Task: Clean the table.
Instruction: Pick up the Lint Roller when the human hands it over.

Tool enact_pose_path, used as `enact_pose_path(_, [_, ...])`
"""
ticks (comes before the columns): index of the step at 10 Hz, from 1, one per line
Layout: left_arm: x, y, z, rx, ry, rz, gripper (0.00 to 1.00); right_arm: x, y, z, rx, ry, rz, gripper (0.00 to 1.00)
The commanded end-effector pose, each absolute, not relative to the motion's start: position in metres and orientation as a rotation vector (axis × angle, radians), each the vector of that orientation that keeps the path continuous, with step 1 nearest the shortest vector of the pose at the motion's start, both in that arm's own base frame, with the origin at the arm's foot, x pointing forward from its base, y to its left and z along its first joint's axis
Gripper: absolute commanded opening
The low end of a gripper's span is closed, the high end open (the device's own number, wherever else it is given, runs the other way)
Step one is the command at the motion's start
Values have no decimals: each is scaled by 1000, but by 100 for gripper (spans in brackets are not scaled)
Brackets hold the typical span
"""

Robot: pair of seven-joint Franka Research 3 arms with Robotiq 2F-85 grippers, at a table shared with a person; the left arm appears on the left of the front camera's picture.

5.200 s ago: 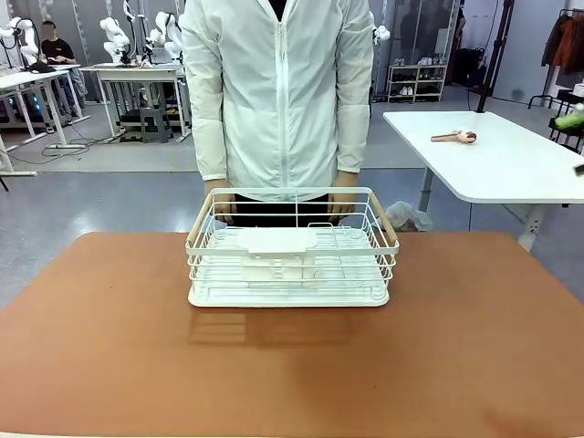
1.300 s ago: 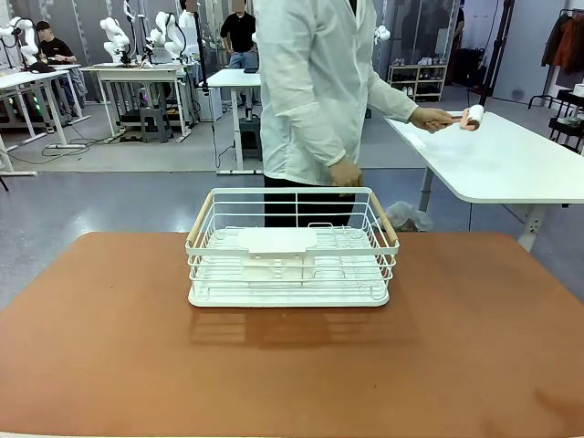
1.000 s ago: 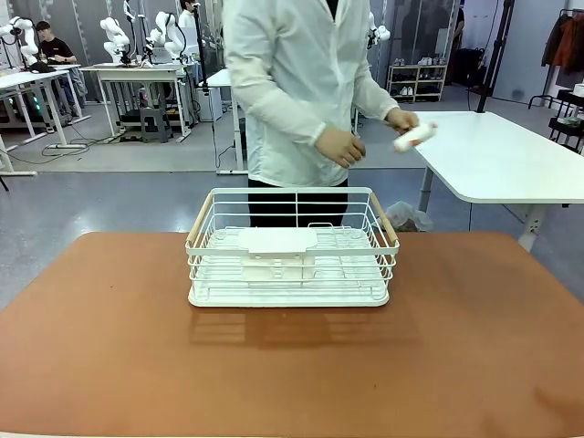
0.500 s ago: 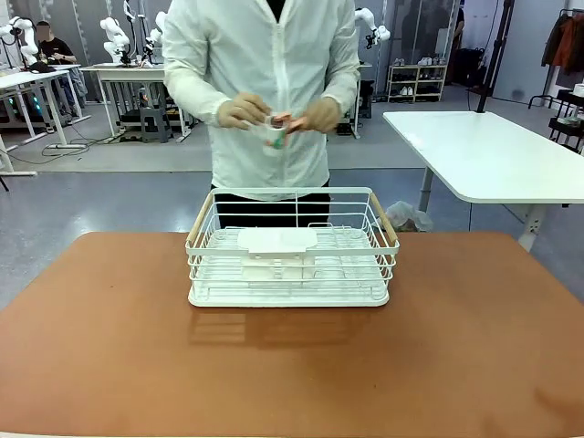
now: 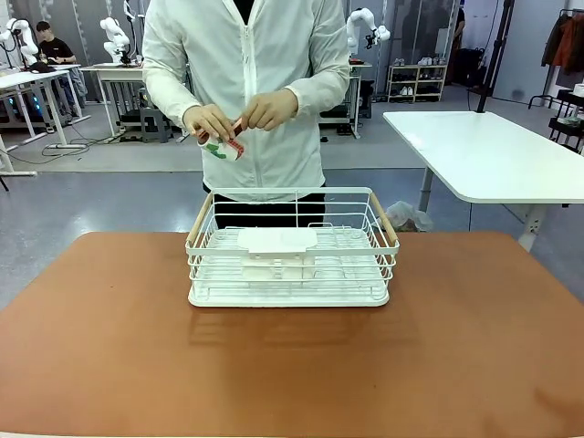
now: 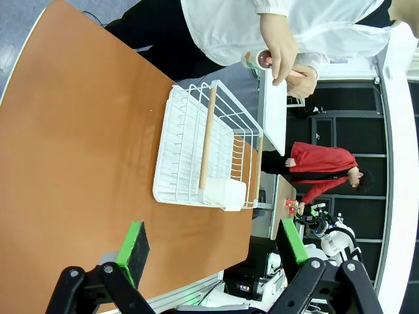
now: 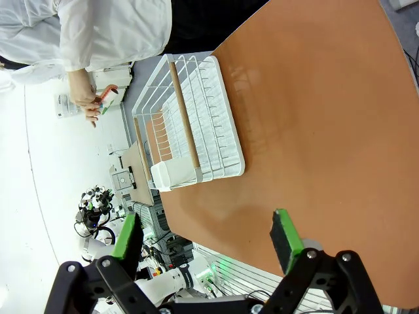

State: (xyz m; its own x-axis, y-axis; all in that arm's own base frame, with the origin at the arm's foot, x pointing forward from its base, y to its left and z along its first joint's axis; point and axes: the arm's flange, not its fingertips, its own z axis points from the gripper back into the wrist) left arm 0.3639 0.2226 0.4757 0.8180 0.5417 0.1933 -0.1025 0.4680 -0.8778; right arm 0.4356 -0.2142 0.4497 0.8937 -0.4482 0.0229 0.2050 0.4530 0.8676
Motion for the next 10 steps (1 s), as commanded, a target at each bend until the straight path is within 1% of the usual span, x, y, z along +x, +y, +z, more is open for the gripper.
enact_pose_path(1, [364,225,476,-1032,-495,402,100,434,-211,452,1020,-280,-415,100])
enact_pose_path(10, [364,225,476,-1032,-495,402,100,434,-211,452,1020,-280,-415,100])
